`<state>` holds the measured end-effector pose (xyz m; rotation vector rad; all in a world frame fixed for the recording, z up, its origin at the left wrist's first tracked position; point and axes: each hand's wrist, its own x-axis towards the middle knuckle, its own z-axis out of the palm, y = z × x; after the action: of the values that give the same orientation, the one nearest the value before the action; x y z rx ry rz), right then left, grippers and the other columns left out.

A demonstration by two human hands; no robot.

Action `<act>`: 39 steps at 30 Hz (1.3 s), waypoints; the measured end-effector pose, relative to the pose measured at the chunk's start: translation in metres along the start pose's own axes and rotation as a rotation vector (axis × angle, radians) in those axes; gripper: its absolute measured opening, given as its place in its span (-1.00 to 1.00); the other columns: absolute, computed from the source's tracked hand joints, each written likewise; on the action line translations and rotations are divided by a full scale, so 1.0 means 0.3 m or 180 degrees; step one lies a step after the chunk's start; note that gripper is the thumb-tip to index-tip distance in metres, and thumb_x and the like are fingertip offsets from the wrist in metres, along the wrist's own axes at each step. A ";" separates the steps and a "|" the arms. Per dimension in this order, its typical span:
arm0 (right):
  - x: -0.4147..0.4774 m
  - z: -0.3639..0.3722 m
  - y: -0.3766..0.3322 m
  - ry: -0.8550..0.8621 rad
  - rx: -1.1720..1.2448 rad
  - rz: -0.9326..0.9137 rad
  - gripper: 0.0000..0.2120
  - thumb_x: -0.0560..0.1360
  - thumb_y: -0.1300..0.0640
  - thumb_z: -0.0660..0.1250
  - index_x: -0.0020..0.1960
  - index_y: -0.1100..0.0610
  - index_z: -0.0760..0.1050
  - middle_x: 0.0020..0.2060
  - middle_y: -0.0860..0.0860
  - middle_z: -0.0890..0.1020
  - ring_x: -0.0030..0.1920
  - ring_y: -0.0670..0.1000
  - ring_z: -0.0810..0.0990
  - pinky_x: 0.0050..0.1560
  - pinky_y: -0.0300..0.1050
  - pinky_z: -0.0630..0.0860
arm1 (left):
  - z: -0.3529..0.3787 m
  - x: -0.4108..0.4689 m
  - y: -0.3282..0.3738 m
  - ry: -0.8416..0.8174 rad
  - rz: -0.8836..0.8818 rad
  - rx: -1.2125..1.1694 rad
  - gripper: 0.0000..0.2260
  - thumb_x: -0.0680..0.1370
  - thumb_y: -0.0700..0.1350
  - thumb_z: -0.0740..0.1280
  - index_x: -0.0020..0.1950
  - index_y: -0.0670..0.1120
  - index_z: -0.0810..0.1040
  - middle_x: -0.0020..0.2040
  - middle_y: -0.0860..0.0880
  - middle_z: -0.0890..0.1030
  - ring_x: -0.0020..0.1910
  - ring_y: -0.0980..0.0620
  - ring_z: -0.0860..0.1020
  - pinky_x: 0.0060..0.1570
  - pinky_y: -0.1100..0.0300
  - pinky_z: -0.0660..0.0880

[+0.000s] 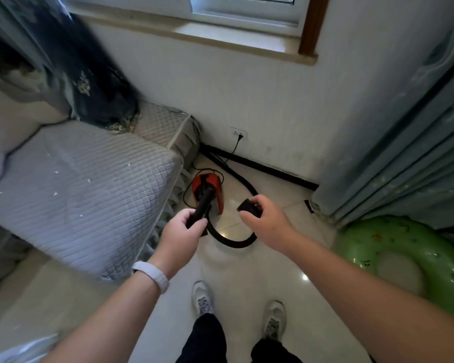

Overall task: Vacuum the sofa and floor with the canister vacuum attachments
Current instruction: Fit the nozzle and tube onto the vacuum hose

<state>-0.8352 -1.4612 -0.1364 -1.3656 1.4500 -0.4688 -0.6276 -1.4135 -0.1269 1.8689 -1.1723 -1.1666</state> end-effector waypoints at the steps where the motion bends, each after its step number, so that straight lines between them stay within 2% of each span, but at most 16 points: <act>1: 0.021 0.008 0.005 -0.0002 -0.0012 0.0064 -0.81 0.54 -0.07 0.36 0.10 -0.03 0.48 -0.13 0.00 0.61 -0.14 0.04 0.60 -0.11 0.03 0.57 | 0.008 0.030 -0.006 -0.0063 -0.0015 -0.0039 -0.93 0.60 -0.12 0.34 -0.07 -0.05 0.57 -0.31 -0.01 0.51 -0.33 0.02 0.45 -0.24 0.06 0.42; 3: 0.071 0.025 0.012 0.0074 -0.0035 0.0186 -0.77 0.52 -0.10 0.36 0.12 -0.04 0.49 -0.11 -0.02 0.62 -0.09 0.05 0.61 -0.04 0.07 0.60 | 0.019 0.096 -0.020 -0.0196 -0.0064 -0.0084 -0.88 0.62 -0.09 0.32 -0.06 -0.12 0.55 -0.30 -0.05 0.48 -0.34 0.00 0.43 -0.25 0.07 0.39; 6: 0.142 0.061 0.010 0.0240 0.0029 0.0426 -0.78 0.53 -0.10 0.35 0.12 -0.04 0.48 -0.09 -0.02 0.62 -0.10 0.05 0.60 -0.12 0.00 0.56 | 0.016 0.212 -0.064 -0.0372 -0.0087 -0.0137 -0.80 0.63 -0.03 0.31 -0.03 -0.16 0.56 -0.29 -0.06 0.49 -0.33 0.00 0.44 -0.23 0.05 0.41; 10: 0.238 0.130 0.003 0.0371 0.0023 0.0587 -0.80 0.54 -0.07 0.35 0.09 -0.02 0.47 -0.12 0.00 0.62 -0.20 0.01 0.55 -0.24 -0.10 0.47 | -0.001 0.382 -0.138 -0.0617 -0.0120 -0.0121 -0.88 0.61 -0.05 0.32 -0.03 -0.07 0.58 -0.27 -0.12 0.55 -0.29 -0.02 0.47 -0.21 0.00 0.44; 13: 0.320 0.181 0.020 0.0574 0.0182 0.0707 -0.87 0.54 -0.05 0.36 0.03 -0.06 0.47 -0.19 -0.04 0.59 -0.27 -0.03 0.53 -0.29 -0.13 0.45 | -0.004 0.492 -0.200 -0.0785 -0.0208 0.0001 -0.90 0.61 -0.05 0.32 -0.01 -0.06 0.58 -0.14 -0.23 0.63 -0.24 -0.04 0.50 -0.18 0.01 0.46; 15: 0.367 0.203 0.054 0.0641 0.0292 0.0804 -0.90 0.55 -0.03 0.37 0.00 -0.08 0.47 -0.18 -0.04 0.60 -0.28 -0.03 0.54 -0.29 -0.13 0.47 | 0.004 0.548 -0.247 -0.0797 -0.0320 -0.0032 -0.88 0.62 -0.05 0.32 -0.01 -0.09 0.57 -0.20 -0.18 0.58 -0.26 -0.04 0.47 -0.19 0.04 0.44; 18: 0.445 0.212 0.133 0.0736 0.0247 0.0945 -0.87 0.56 -0.04 0.36 0.07 -0.06 0.47 -0.14 -0.07 0.60 -0.24 -0.04 0.56 -0.28 -0.15 0.47 | 0.047 0.620 -0.329 -0.0768 -0.0526 -0.0145 -0.83 0.62 -0.03 0.31 -0.04 -0.12 0.54 -0.28 -0.08 0.48 -0.31 -0.02 0.42 -0.22 0.04 0.40; 23: 0.600 0.246 0.355 0.0623 0.0110 0.1125 -0.79 0.56 -0.05 0.36 0.17 -0.05 0.47 -0.11 -0.15 0.59 -0.16 -0.10 0.59 -0.24 -0.17 0.50 | 0.216 0.706 -0.497 -0.0740 -0.0782 -0.0215 -0.89 0.61 -0.04 0.32 -0.08 -0.04 0.54 -0.31 -0.04 0.48 -0.36 0.01 0.42 -0.24 0.04 0.42; 27: 0.751 0.294 0.569 0.0512 0.0009 0.1066 -0.80 0.55 -0.03 0.38 0.14 -0.03 0.48 -0.13 -0.16 0.58 -0.18 -0.15 0.56 -0.28 -0.22 0.42 | 0.341 0.817 -0.644 -0.0523 -0.0867 -0.0307 -0.87 0.63 -0.10 0.32 0.03 -0.15 0.56 -0.26 -0.10 0.47 -0.34 0.03 0.43 -0.24 0.08 0.42; 30: 0.869 0.344 0.740 0.0417 0.0017 0.0983 -0.82 0.56 -0.03 0.37 0.11 -0.06 0.45 -0.15 -0.17 0.57 -0.21 -0.17 0.54 -0.30 -0.25 0.38 | 0.425 0.938 -0.790 -0.0319 -0.0849 -0.0302 -0.88 0.62 -0.11 0.32 0.05 -0.15 0.57 -0.23 -0.08 0.50 -0.30 0.00 0.45 -0.21 0.07 0.45; 34: 1.027 0.433 0.980 0.0358 0.0057 0.0867 -0.77 0.55 -0.05 0.37 0.17 -0.05 0.46 -0.11 -0.14 0.59 -0.18 -0.14 0.57 -0.26 -0.24 0.43 | 0.580 1.073 -1.007 -0.0491 -0.0792 -0.0209 -0.95 0.60 -0.07 0.35 -0.01 -0.01 0.59 -0.24 -0.04 0.53 -0.28 -0.01 0.48 -0.18 0.04 0.51; 37: 1.151 0.497 1.157 0.0366 0.0033 0.0785 -0.77 0.55 -0.05 0.38 0.17 -0.04 0.48 -0.10 -0.15 0.61 -0.15 -0.15 0.59 -0.23 -0.24 0.45 | 0.698 1.166 -1.138 -0.0476 -0.0712 -0.0170 -0.91 0.62 -0.08 0.34 0.07 -0.06 0.59 -0.20 -0.05 0.54 -0.27 0.03 0.50 -0.20 0.11 0.53; 39: 1.232 0.527 1.259 0.0342 0.0003 0.0739 -0.78 0.55 -0.05 0.39 0.15 -0.06 0.47 -0.09 -0.13 0.62 -0.14 -0.15 0.60 -0.21 -0.23 0.47 | 0.766 1.233 -1.210 -0.0406 -0.0680 -0.0100 -0.87 0.62 -0.08 0.33 0.10 -0.10 0.58 -0.20 -0.07 0.56 -0.30 0.02 0.52 -0.20 0.08 0.55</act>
<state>-0.8132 -1.6312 -0.6608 -1.1676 1.6728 -0.3966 -0.6320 -1.6188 -0.6555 1.9567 -1.0331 -1.4311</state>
